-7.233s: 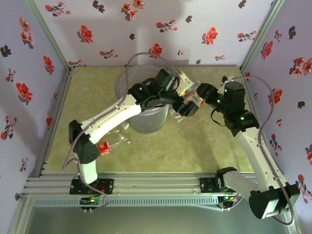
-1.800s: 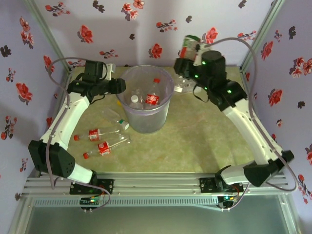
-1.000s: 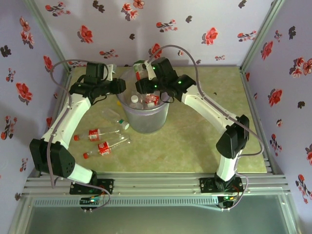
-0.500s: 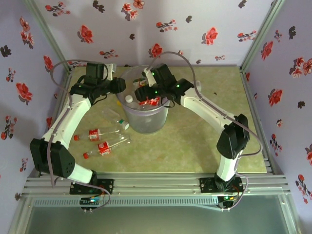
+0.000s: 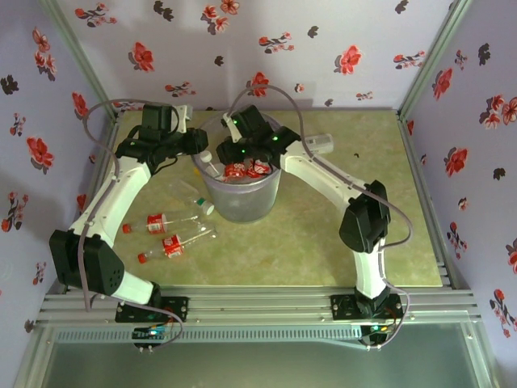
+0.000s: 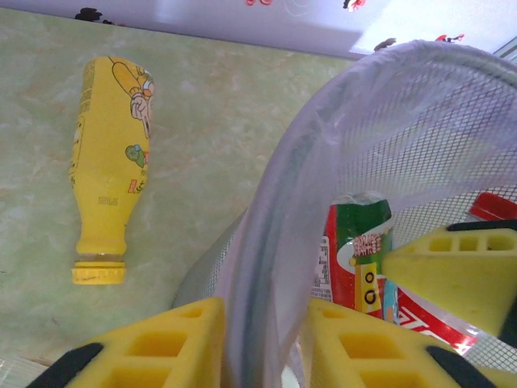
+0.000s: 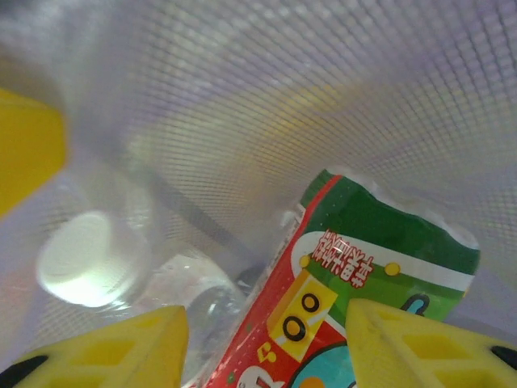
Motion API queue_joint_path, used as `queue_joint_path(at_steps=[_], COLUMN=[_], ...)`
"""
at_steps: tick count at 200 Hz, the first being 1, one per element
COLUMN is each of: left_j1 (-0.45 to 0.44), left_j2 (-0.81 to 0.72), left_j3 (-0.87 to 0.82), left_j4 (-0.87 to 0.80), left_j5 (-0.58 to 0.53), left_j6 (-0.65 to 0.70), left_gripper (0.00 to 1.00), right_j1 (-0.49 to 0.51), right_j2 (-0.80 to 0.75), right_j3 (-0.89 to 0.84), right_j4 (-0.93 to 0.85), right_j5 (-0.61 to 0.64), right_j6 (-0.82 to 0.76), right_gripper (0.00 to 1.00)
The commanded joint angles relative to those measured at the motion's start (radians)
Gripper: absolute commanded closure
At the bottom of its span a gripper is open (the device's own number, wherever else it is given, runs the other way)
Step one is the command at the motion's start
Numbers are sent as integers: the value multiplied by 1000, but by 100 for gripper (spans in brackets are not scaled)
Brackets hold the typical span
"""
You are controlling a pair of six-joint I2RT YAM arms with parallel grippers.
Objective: Put the plastic bottles in the bin
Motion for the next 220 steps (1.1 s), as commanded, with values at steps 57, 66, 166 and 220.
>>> queue_joint_path(at_steps=[57,66,166,220], left_j1=[11,11,13,19], left_j2=[-27,-28,-36,-48], left_j3=[-27,-27,-33,-48], left_j4=[5,5,14,42], left_j5=[12,11,19,30], left_j6=[0,0,-1,-15], left_gripper=[71,71,71,71], right_j1=[9,8,-307,-536], right_j2=[-69,-97,-507,-465], right_j3=[8,18,-312,-495], right_j4=[-50,-39,91,149], right_j5=[-27,-23,200,222], right_j6=[34,35,373,496], right_gripper=[32,26,23,24])
